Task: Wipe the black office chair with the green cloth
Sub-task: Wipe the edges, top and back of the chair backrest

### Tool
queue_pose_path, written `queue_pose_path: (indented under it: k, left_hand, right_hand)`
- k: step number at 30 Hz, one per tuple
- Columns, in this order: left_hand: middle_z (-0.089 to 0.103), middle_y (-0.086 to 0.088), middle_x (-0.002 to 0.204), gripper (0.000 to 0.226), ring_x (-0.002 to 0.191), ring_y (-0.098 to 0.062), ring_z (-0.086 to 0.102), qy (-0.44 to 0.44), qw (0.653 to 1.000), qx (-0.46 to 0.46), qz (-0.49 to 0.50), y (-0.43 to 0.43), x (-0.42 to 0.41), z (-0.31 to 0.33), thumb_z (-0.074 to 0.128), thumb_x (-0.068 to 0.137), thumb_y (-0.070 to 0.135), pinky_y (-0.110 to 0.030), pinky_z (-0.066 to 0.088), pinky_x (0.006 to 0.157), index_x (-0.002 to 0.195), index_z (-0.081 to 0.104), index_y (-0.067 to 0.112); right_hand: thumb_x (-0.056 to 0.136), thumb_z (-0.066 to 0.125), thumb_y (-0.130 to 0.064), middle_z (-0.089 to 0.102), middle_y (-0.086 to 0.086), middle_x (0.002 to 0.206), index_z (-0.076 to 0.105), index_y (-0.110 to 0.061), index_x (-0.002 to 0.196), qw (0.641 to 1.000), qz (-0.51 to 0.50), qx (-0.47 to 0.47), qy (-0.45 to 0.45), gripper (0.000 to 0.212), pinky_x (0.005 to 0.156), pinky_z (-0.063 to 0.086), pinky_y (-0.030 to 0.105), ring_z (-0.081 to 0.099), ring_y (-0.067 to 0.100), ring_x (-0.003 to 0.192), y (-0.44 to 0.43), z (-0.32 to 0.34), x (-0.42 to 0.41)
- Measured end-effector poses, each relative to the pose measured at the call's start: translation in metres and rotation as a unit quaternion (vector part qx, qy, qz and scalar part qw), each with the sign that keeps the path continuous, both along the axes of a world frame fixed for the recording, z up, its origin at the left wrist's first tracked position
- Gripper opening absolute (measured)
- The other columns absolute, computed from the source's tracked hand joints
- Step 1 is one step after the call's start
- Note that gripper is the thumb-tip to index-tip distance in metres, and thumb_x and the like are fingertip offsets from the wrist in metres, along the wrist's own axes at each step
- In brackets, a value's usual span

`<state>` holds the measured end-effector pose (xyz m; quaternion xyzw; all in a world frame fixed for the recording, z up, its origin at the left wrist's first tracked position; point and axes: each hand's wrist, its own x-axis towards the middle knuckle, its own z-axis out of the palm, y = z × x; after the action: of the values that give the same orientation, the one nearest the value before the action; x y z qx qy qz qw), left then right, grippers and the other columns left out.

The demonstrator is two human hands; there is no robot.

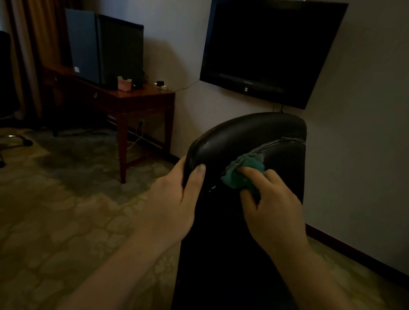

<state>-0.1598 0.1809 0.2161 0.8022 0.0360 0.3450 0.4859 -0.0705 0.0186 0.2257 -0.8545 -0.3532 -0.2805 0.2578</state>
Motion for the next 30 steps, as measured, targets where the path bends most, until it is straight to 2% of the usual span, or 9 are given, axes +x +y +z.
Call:
queue_pose_path:
  k: [2,7,12,17,19,21,23,27,30]
  left_hand:
    - [0.069,0.011,0.082,0.039,0.070,-0.004,0.066,-0.002,1.000,-0.005,-0.003,0.000,0.002,0.000,0.035,0.101,0.050,-0.026,0.051,0.058,0.129,0.056,0.035]
    - [0.069,0.018,0.101,0.035,0.093,0.004,0.065,-0.013,1.000,-0.012,0.000,0.002,0.005,-0.002,0.035,0.102,0.052,-0.029,0.056,0.079,0.128,0.055,0.040]
    - [0.070,0.012,0.094,0.041,0.082,-0.004,0.067,0.004,1.000,-0.013,-0.011,0.003,0.005,0.003,0.033,0.100,0.055,-0.041,0.057,0.075,0.132,0.054,0.039]
    - [0.068,0.014,0.102,0.019,0.089,0.007,0.062,0.036,0.998,-0.023,-0.044,0.007,0.013,0.013,0.035,0.104,0.047,-0.020,0.052,0.076,0.115,0.050,0.051]
    - [0.065,0.015,0.107,0.023,0.091,0.008,0.061,0.056,0.997,-0.021,-0.052,0.010,0.017,0.021,0.037,0.105,0.043,-0.019,0.049,0.079,0.124,0.050,0.047]
    - [0.061,0.016,0.111,0.036,0.095,0.006,0.060,0.065,0.997,0.005,-0.038,0.012,0.023,0.031,0.039,0.105,0.039,-0.023,0.051,0.085,0.141,0.040,0.040]
    - [0.060,0.014,0.111,0.042,0.095,-0.001,0.061,0.072,0.996,0.053,-0.006,0.015,0.031,0.044,0.039,0.104,0.040,-0.031,0.054,0.088,0.145,0.035,0.038]
    - [0.065,0.000,0.112,0.042,0.101,-0.021,0.062,0.114,0.979,0.158,0.066,0.017,0.058,0.070,0.036,0.103,0.052,-0.041,0.052,0.090,0.128,0.056,0.025]
    - [0.067,-0.005,0.097,0.038,0.087,-0.026,0.064,0.094,0.965,0.217,0.111,0.013,0.069,0.069,0.035,0.105,0.044,-0.039,0.051,0.076,0.113,0.061,0.016]
  right_hand:
    - [0.092,0.054,-0.030,0.054,-0.006,0.115,0.052,-0.030,0.135,1.000,0.004,0.006,-0.008,0.043,0.069,0.034,0.008,0.045,0.000,0.083,0.001,0.002,-0.006]
    - [0.088,0.051,-0.032,0.059,0.001,0.111,0.057,-0.022,0.129,0.998,0.050,-0.007,-0.043,0.042,0.064,0.054,0.027,0.061,0.014,0.079,0.019,-0.001,-0.030]
    - [0.090,0.061,-0.023,0.057,-0.002,0.109,0.056,-0.025,0.131,0.999,0.023,0.014,-0.024,0.042,0.065,0.041,0.017,0.054,0.009,0.075,0.011,-0.009,-0.003]
    - [0.092,0.057,-0.025,0.056,0.000,0.119,0.052,-0.025,0.137,0.999,-0.020,0.030,-0.012,0.045,0.069,0.045,0.022,0.061,0.018,0.088,0.010,-0.004,0.006]
    - [0.092,0.056,-0.025,0.057,0.001,0.117,0.053,-0.024,0.136,0.999,-0.003,0.027,-0.028,0.044,0.069,0.050,0.024,0.061,0.016,0.086,0.013,-0.005,-0.002]
    - [0.089,0.055,-0.026,0.059,0.003,0.113,0.055,-0.022,0.133,0.999,0.012,0.010,-0.044,0.044,0.063,0.056,0.031,0.063,0.020,0.080,0.019,-0.009,-0.009]
    - [0.085,0.056,-0.027,0.060,0.005,0.111,0.057,-0.021,0.132,0.999,0.015,-0.001,-0.047,0.047,0.059,0.056,0.031,0.064,0.022,0.076,0.023,-0.009,-0.009]
    - [0.085,0.060,-0.027,0.060,0.004,0.108,0.060,-0.021,0.129,0.998,0.010,-0.028,-0.062,0.044,0.057,0.050,0.026,0.063,0.020,0.072,0.020,-0.007,0.007]
    - [0.089,0.063,-0.025,0.059,0.002,0.113,0.056,-0.023,0.133,0.999,-0.001,-0.026,-0.045,0.045,0.064,0.056,0.029,0.064,0.019,0.079,0.015,-0.007,0.021]
